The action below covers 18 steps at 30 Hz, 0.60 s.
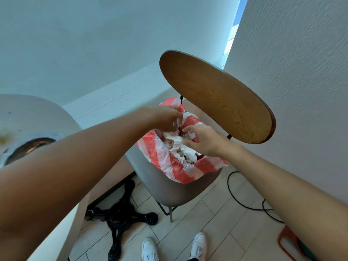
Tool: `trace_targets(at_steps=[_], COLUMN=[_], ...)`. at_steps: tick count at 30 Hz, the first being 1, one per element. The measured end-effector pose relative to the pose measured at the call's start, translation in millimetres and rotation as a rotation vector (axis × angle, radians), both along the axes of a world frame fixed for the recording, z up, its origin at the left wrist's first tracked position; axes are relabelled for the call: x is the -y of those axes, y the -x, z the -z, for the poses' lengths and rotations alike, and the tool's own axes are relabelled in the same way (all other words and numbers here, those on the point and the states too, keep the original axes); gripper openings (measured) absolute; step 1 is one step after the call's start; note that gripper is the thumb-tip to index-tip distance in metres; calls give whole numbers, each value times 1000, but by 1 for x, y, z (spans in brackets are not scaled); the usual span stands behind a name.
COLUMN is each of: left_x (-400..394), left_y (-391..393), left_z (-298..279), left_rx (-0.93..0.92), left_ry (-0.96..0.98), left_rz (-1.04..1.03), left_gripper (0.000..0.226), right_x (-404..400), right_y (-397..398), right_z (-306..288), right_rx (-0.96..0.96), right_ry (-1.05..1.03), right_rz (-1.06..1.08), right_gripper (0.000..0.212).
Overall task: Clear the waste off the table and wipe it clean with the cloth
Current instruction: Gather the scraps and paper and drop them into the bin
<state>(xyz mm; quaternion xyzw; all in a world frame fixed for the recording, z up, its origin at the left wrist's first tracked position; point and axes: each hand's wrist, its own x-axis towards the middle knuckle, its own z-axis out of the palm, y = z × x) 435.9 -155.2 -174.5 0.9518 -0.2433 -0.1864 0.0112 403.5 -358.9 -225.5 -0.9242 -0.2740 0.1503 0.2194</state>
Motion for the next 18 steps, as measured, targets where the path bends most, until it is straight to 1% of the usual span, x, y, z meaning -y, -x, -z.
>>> trace_targets(at_steps=[4, 7, 13, 15, 18], left_x=[-4, -8, -19, -20, -21], left_y=[10, 21, 57, 71, 96], left_z=[-10, -29, -85, -103, -124], left_rx=[26, 57, 177, 214, 267], left_ry=[-9, -38, -63, -60, -48], left_rz=[-7, -39, -148, -192, -276], left_gripper=[30, 27, 27, 27, 28], right_x=[0, 2, -4, -8, -15], right_y=[1, -1, -7, -7, -4], right_z=[-10, -26, -88, -106, -131], right_rx=[11, 42, 152, 190, 235], right_ry=[16, 19, -25, -37, -66], right_rz=[-14, -28, -128, -156, -214], right_gripper=[46, 39, 18, 18, 22])
